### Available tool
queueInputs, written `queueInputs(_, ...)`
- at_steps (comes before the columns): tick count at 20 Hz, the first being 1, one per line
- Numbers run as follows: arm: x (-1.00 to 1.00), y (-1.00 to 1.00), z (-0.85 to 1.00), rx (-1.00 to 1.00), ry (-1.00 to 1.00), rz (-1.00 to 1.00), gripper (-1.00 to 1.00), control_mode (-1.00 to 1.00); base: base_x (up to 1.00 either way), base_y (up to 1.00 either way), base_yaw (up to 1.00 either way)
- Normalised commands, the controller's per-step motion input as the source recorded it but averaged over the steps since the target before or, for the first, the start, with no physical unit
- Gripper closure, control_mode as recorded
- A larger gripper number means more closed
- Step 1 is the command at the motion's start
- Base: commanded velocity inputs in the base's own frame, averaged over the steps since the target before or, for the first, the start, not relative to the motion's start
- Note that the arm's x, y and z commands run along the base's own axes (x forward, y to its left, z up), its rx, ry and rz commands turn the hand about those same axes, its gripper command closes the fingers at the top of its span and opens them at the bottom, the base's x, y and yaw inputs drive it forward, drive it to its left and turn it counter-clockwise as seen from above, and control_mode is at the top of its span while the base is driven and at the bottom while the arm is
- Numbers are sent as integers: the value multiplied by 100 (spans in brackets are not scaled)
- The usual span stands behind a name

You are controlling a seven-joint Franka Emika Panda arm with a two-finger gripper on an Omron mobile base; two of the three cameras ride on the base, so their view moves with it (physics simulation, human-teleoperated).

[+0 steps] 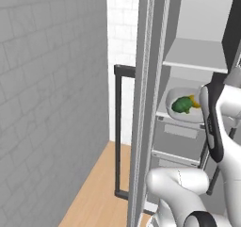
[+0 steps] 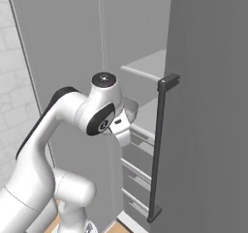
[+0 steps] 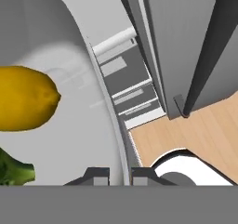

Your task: Take the meat container that has the steak and place it on the second highest rack of the freezer. Then take the vegetable container that has the broccoli and lemon and place it on the highest rack of the freezer.

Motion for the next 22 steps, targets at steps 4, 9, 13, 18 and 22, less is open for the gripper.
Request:
queueInputs(4,0,0,0,0,0,0,100,100,74,0,0)
queueInputs(9,2,-4,19,2,-1,-1,100,-100,36,-1,-1)
queueInputs(13,0,-6,61,2,-17,-6,100,-100,0,0,0)
queueInputs(18,4,0,63,0,-30,-8,100,-100,0,0,0)
queueInputs(22,30,0,55,0,-36,-14,100,-100,0,0,0)
